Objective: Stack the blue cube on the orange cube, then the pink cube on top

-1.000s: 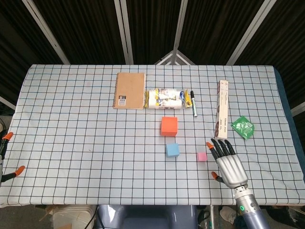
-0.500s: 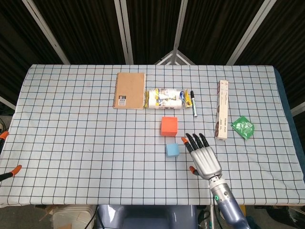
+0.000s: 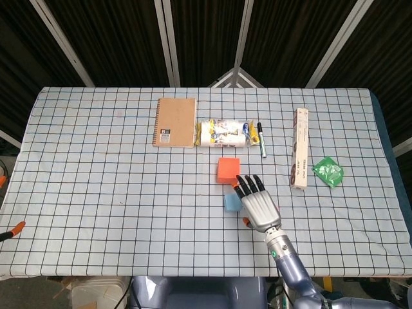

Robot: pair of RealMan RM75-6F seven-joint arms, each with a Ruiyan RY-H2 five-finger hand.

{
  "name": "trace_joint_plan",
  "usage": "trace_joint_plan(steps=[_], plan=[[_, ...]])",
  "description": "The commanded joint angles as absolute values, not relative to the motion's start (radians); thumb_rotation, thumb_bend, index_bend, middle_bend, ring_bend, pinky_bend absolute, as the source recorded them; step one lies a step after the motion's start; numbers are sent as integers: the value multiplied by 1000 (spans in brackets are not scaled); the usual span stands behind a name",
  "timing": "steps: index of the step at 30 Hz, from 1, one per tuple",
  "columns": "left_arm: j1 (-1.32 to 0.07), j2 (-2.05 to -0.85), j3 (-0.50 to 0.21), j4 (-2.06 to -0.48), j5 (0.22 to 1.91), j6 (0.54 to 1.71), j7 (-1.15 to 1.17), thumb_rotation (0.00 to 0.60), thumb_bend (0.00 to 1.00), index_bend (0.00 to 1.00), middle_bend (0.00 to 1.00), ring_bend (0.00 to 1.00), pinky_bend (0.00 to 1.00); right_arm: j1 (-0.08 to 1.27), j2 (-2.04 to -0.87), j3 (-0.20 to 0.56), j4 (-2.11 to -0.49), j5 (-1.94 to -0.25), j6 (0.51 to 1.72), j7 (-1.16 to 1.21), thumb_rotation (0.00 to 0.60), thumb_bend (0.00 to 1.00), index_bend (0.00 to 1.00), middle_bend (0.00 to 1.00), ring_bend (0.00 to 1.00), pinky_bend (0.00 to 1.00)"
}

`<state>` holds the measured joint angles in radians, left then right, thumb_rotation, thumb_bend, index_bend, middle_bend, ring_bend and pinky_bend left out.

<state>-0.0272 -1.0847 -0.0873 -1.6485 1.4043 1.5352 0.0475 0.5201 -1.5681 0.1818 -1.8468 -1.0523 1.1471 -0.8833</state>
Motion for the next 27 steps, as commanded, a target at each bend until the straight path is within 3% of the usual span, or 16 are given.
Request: trace_joint_plan(steps=[1, 7, 27], plan=[[-27, -1084, -88, -1648, 1404, 1534, 46, 600, 124, 63, 0, 0, 0, 533, -1585, 178, -1821, -1039, 1145, -871, 600, 283, 199, 0, 0, 0], [-29, -1085, -90, -1647, 1396, 1530, 49, 600, 124, 63, 0, 0, 0, 549, -1604, 167, -1772, -1028, 1137, -836, 600, 283, 259, 0, 0, 0], [-33, -1092, -92, -1651, 1387, 1526, 75, 600, 124, 63, 0, 0, 0, 581, -1625, 148, -1721, -1037, 1155, -771, 600, 282, 307, 0, 0, 0]])
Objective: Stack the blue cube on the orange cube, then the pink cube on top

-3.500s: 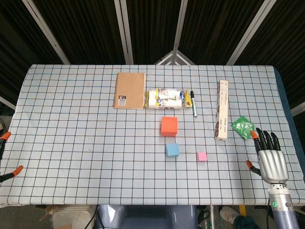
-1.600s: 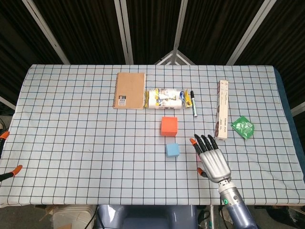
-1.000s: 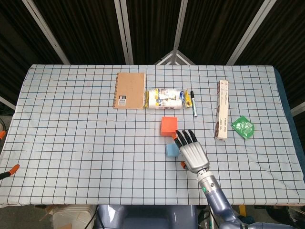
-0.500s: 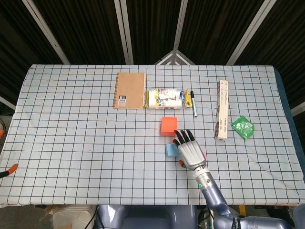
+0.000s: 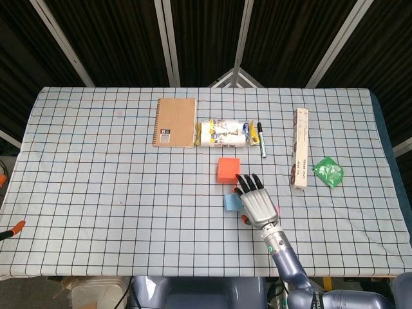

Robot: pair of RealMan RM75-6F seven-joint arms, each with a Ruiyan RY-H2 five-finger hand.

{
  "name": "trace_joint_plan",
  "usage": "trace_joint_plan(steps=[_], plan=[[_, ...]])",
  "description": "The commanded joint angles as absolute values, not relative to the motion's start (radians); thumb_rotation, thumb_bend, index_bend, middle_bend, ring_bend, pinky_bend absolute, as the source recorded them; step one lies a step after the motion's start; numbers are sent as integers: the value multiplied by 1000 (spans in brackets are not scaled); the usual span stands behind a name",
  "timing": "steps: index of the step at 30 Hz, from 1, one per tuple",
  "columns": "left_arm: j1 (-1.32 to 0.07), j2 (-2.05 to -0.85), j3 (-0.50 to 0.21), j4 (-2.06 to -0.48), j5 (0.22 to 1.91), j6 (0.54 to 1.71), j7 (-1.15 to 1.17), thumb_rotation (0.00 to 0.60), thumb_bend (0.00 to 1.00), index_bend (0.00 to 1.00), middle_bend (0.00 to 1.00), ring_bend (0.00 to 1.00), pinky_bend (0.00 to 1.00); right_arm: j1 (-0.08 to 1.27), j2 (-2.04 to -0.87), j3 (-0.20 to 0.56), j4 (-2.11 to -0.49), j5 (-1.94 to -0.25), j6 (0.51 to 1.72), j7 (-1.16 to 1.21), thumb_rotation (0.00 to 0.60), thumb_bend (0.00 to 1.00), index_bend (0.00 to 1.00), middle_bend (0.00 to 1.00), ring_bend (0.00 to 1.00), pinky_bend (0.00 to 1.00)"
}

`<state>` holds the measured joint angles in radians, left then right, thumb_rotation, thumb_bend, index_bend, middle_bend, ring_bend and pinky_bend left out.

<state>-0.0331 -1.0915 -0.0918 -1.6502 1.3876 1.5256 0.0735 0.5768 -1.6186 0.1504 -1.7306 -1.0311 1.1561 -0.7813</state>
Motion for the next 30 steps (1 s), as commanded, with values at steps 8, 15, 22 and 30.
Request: trace_joint_plan(steps=[8, 15, 22, 30], plan=[[-34, -1095, -95, -1651, 1381, 1525, 82, 600, 124, 63, 0, 0, 0, 600, -1641, 149, -1689, -1029, 1140, -751, 600, 283, 309, 0, 0, 0], [-35, -1096, -97, -1651, 1375, 1524, 88, 600, 124, 63, 0, 0, 0, 616, -1653, 151, -1667, -1016, 1130, -744, 600, 282, 327, 0, 0, 0], [-38, -1099, -98, -1652, 1371, 1521, 97, 600, 124, 63, 0, 0, 0, 631, -1664, 156, -1646, -1002, 1123, -737, 600, 282, 388, 0, 0, 0], [-40, -1102, -99, -1653, 1367, 1518, 107, 600, 124, 63, 0, 0, 0, 640, -1671, 156, -1632, -997, 1126, -727, 600, 283, 417, 0, 0, 0]])
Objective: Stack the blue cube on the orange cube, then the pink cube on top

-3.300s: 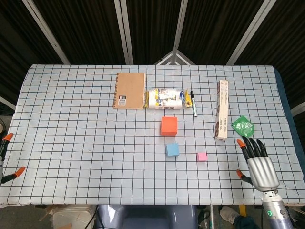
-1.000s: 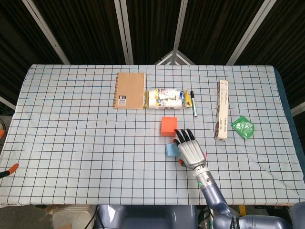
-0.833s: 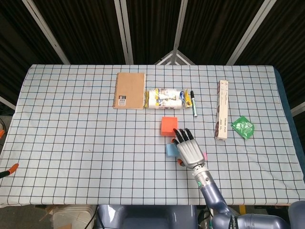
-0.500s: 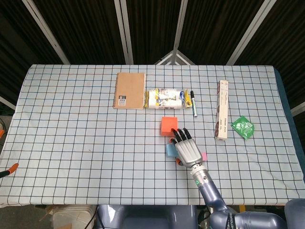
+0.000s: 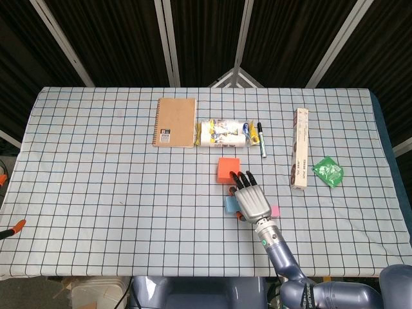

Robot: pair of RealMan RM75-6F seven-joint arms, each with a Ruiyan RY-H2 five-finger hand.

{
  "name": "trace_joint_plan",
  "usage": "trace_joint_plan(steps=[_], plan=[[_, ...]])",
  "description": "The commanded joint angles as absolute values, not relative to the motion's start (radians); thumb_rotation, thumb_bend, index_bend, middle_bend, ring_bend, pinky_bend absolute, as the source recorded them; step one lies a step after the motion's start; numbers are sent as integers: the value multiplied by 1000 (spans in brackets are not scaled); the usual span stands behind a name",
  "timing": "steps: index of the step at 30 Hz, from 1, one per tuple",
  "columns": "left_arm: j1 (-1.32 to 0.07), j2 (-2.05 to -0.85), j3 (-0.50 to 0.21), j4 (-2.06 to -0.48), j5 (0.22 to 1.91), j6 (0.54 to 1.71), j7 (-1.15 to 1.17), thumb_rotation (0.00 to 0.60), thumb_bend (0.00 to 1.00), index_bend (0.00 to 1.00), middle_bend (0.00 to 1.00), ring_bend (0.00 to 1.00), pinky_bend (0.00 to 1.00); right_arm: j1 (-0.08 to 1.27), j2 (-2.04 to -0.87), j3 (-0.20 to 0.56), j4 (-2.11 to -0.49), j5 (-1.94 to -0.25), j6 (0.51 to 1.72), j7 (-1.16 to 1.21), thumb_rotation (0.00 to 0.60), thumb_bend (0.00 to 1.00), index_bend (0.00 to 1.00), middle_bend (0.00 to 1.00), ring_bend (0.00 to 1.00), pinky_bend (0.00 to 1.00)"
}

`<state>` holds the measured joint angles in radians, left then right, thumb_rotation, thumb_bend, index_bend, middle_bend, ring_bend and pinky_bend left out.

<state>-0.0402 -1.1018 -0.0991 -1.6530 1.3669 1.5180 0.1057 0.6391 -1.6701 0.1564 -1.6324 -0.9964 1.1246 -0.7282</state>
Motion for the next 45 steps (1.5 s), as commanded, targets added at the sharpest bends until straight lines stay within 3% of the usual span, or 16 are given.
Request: trace_joint_plan(steps=[1, 9, 23, 30, 37, 45], plan=[[-41, -1103, -99, -1653, 1366, 1517, 108, 600, 124, 63, 0, 0, 0, 640, -1670, 155, -1633, -998, 1127, -724, 600, 283, 419, 0, 0, 0], [-42, -1103, -97, -1654, 1368, 1516, 109, 600, 124, 63, 0, 0, 0, 638, -1648, 152, -1671, -1015, 1159, -733, 600, 280, 429, 0, 0, 0], [-39, -1093, -89, -1653, 1385, 1517, 84, 600, 124, 70, 0, 0, 0, 653, -1518, 194, -1911, -972, 1264, -909, 600, 280, 433, 0, 0, 0], [-39, -1092, -87, -1653, 1391, 1517, 80, 600, 124, 70, 0, 0, 0, 773, -1472, 331, -1994, -737, 1253, -1067, 600, 281, 433, 0, 0, 0], [-36, -1088, -86, -1652, 1396, 1523, 70, 600, 124, 70, 0, 0, 0, 957, -1496, 468, -1950, -413, 1276, -1210, 600, 281, 436, 0, 0, 0], [-37, -1080, -90, -1646, 1387, 1515, 43, 600, 124, 70, 0, 0, 0, 1085, -1526, 539, -1842, -218, 1250, -1212, 600, 281, 436, 0, 0, 0]])
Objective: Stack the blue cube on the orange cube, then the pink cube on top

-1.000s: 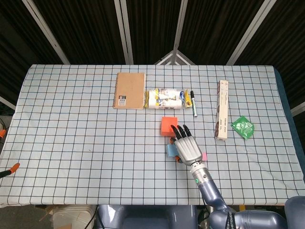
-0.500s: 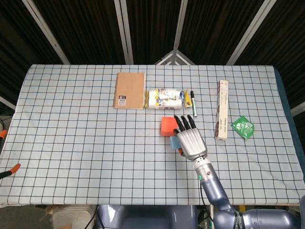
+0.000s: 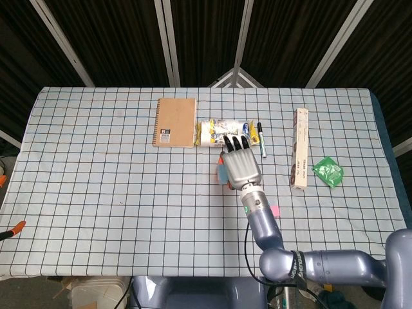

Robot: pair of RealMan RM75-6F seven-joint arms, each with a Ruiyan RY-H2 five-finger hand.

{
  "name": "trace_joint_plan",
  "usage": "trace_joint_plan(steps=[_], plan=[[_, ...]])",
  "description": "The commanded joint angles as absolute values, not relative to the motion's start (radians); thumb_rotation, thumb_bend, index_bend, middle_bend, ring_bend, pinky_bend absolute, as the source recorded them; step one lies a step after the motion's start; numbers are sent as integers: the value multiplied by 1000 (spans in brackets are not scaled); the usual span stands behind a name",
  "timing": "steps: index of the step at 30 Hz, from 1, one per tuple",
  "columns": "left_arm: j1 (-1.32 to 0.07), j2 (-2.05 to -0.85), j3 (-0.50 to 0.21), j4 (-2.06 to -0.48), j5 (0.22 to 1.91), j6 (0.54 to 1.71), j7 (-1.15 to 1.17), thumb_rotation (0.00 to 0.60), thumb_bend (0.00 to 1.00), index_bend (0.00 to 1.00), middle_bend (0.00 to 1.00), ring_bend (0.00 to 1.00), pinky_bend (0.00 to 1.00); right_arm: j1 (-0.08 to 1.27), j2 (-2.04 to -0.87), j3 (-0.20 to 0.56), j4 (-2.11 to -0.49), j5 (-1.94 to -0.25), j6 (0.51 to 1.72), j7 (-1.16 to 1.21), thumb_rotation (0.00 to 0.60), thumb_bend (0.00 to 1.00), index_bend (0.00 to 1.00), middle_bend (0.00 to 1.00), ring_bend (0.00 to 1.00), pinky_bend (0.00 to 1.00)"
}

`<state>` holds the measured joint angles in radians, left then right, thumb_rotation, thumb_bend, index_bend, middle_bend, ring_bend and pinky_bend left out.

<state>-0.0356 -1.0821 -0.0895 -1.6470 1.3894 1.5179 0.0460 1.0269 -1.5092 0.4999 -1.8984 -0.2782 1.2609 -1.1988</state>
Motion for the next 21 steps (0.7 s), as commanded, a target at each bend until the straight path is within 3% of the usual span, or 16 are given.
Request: trace_joint_plan(steps=[1, 9, 21], plan=[[-37, -1080, -90, -1645, 1386, 1514, 41, 600, 124, 70, 0, 0, 0, 1095, -1529, 542, -1832, -209, 1247, -1210, 600, 281, 436, 0, 0, 0], [-42, -1076, -96, -1642, 1372, 1499, 31, 600, 124, 70, 0, 0, 0, 1166, -1553, 550, -1725, -147, 1180, -1159, 600, 281, 436, 0, 0, 0], [-45, -1075, -102, -1638, 1355, 1490, 26, 600, 124, 70, 0, 0, 0, 1173, -1551, 461, -1650, -168, 1114, -1067, 600, 281, 436, 0, 0, 0]])
